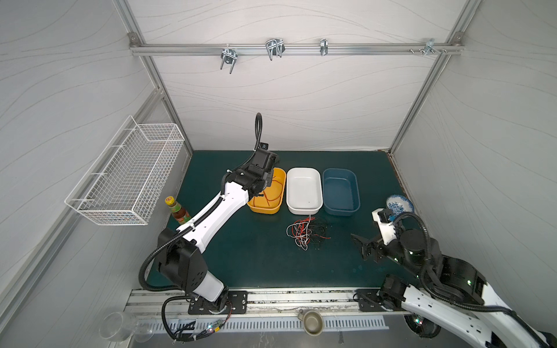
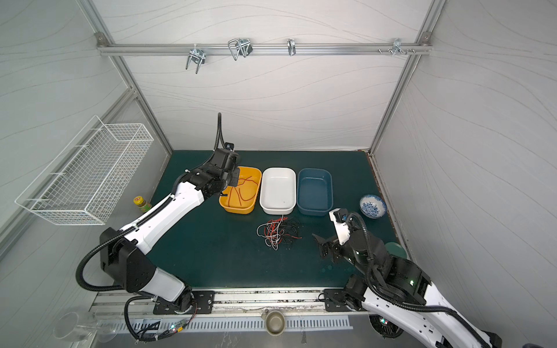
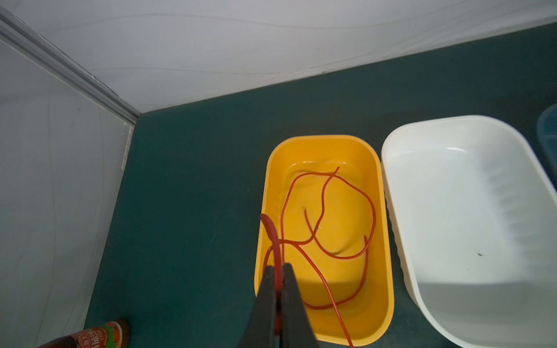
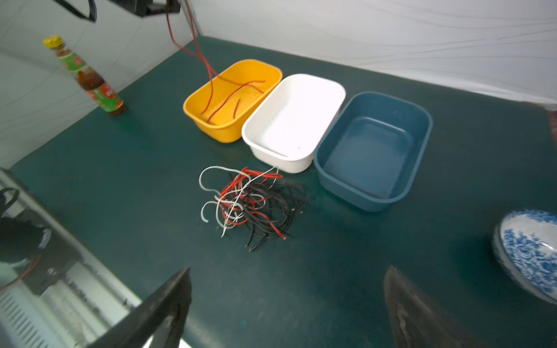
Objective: Untangle the cables
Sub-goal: 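Carry the red wire over the yellow tub and lower it inside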
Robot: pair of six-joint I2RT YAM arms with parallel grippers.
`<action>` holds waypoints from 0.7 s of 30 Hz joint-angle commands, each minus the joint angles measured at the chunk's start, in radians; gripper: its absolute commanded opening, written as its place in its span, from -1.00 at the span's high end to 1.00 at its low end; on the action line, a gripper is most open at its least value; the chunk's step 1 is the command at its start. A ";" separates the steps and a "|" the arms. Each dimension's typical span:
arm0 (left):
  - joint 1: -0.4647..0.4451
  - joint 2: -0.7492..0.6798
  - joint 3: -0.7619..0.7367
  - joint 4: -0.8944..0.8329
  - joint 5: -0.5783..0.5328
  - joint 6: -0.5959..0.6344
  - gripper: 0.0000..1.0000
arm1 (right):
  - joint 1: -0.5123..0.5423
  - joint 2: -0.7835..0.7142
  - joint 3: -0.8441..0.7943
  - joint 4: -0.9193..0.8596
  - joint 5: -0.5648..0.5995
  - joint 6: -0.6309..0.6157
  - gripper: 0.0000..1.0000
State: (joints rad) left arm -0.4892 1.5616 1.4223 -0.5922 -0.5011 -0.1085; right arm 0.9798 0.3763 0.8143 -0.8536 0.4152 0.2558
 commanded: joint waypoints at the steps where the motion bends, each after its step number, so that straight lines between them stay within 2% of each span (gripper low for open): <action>1: 0.008 0.055 0.039 0.021 -0.019 -0.021 1.00 | 0.025 -0.065 -0.007 0.013 0.054 -0.014 -0.98; 12: 0.008 0.236 0.087 -0.014 -0.039 -0.029 1.00 | 0.026 -0.037 -0.010 0.013 0.027 -0.001 -0.98; 21: 0.008 0.330 0.111 -0.025 -0.038 -0.039 1.00 | 0.025 -0.039 -0.011 0.014 0.025 -0.002 -0.98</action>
State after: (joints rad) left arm -0.4858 1.8660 1.4902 -0.6167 -0.5232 -0.1299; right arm 1.0000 0.3378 0.8101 -0.8471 0.4370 0.2550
